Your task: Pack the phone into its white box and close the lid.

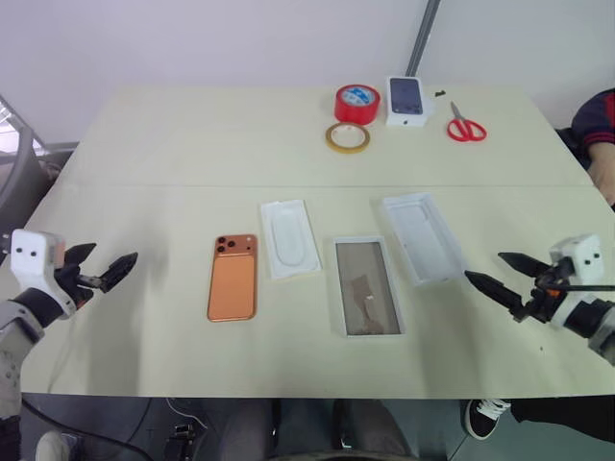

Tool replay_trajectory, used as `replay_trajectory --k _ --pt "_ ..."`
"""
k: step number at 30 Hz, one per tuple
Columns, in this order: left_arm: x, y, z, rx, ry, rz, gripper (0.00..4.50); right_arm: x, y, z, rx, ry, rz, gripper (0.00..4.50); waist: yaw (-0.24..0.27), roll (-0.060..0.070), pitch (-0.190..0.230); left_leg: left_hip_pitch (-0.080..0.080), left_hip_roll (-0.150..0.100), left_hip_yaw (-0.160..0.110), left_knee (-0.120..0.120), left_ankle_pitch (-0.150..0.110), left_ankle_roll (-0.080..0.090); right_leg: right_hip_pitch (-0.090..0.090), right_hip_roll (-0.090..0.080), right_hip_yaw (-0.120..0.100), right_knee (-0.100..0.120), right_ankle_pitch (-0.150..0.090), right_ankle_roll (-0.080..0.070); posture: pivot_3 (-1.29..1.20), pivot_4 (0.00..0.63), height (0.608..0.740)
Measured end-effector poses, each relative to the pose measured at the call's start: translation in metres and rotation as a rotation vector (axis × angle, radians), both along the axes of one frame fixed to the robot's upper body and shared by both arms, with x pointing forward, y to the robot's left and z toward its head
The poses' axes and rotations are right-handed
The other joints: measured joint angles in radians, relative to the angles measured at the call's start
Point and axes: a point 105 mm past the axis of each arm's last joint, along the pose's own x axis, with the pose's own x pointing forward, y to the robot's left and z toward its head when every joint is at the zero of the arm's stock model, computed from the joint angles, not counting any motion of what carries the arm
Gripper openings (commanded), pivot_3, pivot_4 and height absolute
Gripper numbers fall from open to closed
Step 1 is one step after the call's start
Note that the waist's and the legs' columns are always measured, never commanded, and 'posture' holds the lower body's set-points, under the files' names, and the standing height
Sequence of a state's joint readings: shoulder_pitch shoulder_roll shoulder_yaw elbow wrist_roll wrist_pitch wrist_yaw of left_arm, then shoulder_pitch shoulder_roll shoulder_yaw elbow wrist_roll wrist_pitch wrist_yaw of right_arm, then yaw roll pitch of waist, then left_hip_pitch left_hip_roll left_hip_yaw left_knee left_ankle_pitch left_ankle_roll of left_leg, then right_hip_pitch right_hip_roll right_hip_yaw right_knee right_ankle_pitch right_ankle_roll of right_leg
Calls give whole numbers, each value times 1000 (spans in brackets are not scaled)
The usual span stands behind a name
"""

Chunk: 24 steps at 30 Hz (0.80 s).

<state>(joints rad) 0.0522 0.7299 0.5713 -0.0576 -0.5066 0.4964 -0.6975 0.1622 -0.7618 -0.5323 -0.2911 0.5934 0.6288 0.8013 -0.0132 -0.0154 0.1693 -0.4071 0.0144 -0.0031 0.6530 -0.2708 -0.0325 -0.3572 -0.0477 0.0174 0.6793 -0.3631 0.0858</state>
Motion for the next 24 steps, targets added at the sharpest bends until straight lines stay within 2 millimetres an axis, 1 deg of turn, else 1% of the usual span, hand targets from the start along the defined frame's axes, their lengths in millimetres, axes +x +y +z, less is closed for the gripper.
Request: replay_trajectory --k 6,9,12,15,17,20,22,24 --pt "3 -4 2 -5 -11 -8 4459 2 10 2 2 -4 29 4500 0 0 0 0 0 0 0 0 0 0 0 0 0 0 0 0 150 740" --pt "5 -10 4 -11 -11 -20 4459 5 20 8 -5 -26 58 4500 0 0 0 0 0 0 0 0 0 0 0 0 0 0 0 0 150 740" --pt "9 -25 5 -40 -16 -62 4459 8 34 13 -13 -40 101 4500 0 0 0 0 0 0 0 0 0 0 0 0 0 0 0 0 150 740" --pt "13 -48 8 -89 -20 -119 4459 12 52 19 -13 -63 159 4500 1 0 0 0 0 0 1 0 0 0 0 0 0 0 0 0 150 740" --pt "18 -75 9 -139 -12 -183 4459 17 67 25 -19 -85 204 4500 1 0 0 0 0 0 1 0 0 0 0 0 1 0 0 0 150 740" --pt "20 -119 6 -209 39 -282 4459 19 88 33 -34 -116 282 4500 2 0 0 0 0 0 1 0 0 0 1 0 1 0 0 0 150 740" --pt "21 -136 2 -207 83 -304 4459 19 96 31 -37 -109 310 4500 1 -1 0 0 0 -1 1 0 0 0 2 0 1 0 0 0 150 740" --pt "28 -146 2 -211 114 -286 4459 20 103 26 -43 -91 331 4500 1 -1 0 0 0 -1 2 0 0 0 2 0 2 0 0 0 150 740"
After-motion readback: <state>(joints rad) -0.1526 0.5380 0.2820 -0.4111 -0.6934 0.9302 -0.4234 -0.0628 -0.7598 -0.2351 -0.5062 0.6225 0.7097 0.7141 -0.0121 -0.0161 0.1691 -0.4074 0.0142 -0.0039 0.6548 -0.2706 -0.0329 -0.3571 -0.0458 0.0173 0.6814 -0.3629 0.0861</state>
